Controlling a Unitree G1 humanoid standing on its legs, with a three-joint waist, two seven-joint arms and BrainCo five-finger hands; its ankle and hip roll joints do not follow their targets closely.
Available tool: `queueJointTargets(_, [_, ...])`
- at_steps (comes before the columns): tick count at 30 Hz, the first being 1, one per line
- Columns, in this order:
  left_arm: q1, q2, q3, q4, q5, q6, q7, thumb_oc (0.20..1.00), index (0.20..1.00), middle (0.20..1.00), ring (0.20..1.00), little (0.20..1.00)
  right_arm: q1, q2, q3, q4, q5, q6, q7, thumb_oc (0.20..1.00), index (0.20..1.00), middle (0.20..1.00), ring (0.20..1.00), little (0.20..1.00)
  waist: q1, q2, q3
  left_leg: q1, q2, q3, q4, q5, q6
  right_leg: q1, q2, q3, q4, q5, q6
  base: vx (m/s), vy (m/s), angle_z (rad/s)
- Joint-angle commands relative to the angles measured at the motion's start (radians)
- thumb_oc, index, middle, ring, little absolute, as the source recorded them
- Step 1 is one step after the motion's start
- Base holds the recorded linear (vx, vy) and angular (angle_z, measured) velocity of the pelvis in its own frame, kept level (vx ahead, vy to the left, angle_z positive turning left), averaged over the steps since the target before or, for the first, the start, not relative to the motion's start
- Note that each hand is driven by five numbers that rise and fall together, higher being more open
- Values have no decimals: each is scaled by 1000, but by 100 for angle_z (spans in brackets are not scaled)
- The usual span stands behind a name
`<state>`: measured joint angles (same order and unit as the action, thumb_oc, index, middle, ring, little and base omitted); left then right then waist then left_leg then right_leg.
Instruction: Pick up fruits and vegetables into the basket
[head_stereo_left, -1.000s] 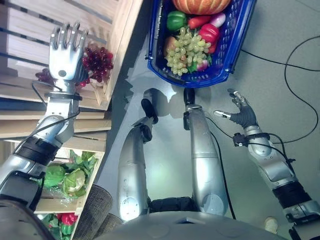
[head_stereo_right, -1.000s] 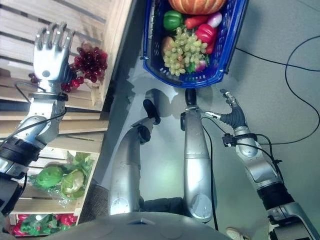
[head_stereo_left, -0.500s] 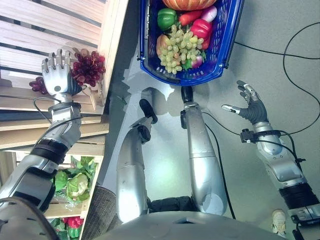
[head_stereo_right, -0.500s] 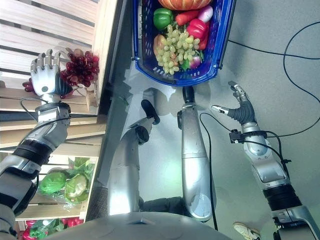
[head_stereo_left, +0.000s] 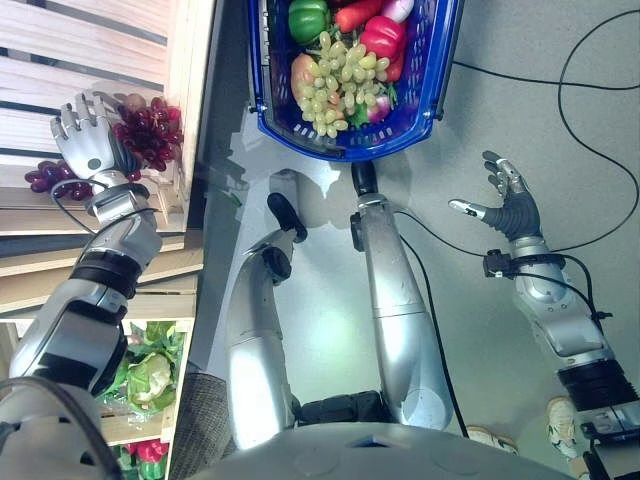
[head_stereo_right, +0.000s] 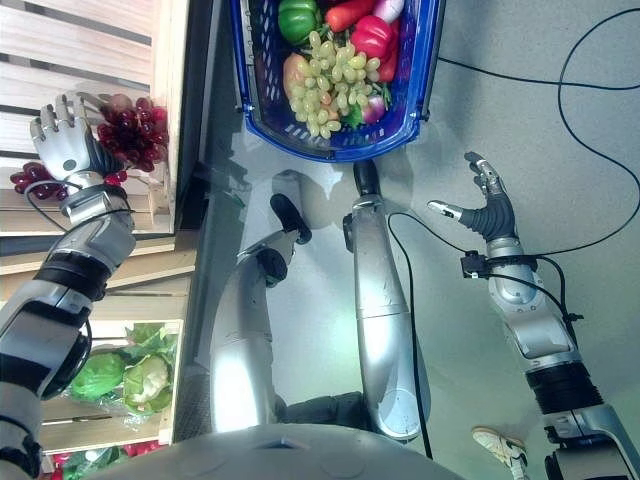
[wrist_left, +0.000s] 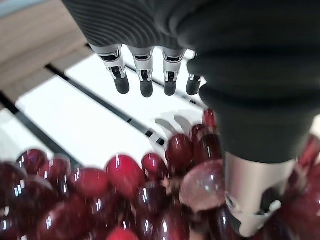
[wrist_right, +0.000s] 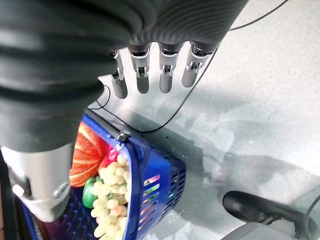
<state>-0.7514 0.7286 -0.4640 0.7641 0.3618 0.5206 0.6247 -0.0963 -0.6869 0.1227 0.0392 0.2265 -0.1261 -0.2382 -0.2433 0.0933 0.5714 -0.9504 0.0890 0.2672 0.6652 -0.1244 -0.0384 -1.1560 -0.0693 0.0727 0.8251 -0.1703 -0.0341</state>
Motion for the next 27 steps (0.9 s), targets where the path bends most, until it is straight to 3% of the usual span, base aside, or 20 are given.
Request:
queueJointTargets(1, [15,19,50,108,-62,0,5,1000,1000,1000,1000,1000,13,15,20,-5,23,-35,-13,1000,1000,1000,1000,1000,-35,-4,-51,-36,-34,0,4,-67,42,-15,53,-51,20,-51,53,0,0,0])
queueJointTargets(11, [12,-64,17,178,-87,-65,-8,1000,1000,1000,1000,1000,-41,42,56,23,34,-41,-19,1000,1000,1000,1000,1000,-33,-13,-51,-23,-46,-7,-28,-56,36,6,64,-57,-25,-37,56,-24,-27,-3])
queueJointTargets(19, [9,-100,1,212,-79,-64,-4,1000,1000,1000,1000,1000,-73,59,74,44,33,-45,-37,1000,1000,1000,1000,1000,-29,-26,-51,-41,-45,-11,-35,-45,33,-4,73,-62,-37,-27,54,-17,-26,-2])
queueJointTargets(20, [5,-98,-4,215,-80,-61,-3,451,451,451,451,451,-75,59,76,44,35,-47,-40,1000,1000,1000,1000,1000,-28,-28,-51,-43,-44,-11,-35,-45,33,-4,73,-63,-39,-25,54,-23,-39,-7])
queueJointTargets(21, [1,-99,-6,216,-81,-55,-5,200,200,200,200,200,-78,62,78,44,34,-49,-38,1000,1000,1000,1000,1000,-28,-30,-51,-45,-43,-11,-35,-44,34,-5,75,-64,-40,-24,54,-23,-33,-3])
queueJointTargets(24, [-4,-100,-8,229,-101,-67,-17,200,200,200,200,200,-83,64,82,45,32,-53,-40,1000,1000,1000,1000,1000,-27,-34,-51,-47,-44,-15,-37,-43,32,-4,76,-66,-43,-22,53,-19,-25,-5])
queueJointTargets(27, [6,-109,28,215,-230,-194,43,200,200,200,200,200,-84,65,90,45,-5,-50,-50,1000,1000,1000,1000,1000,-22,-37,-51,-43,-45,-19,-41,-40,32,2,76,-68,-48,-20,52,-7,-8,-2])
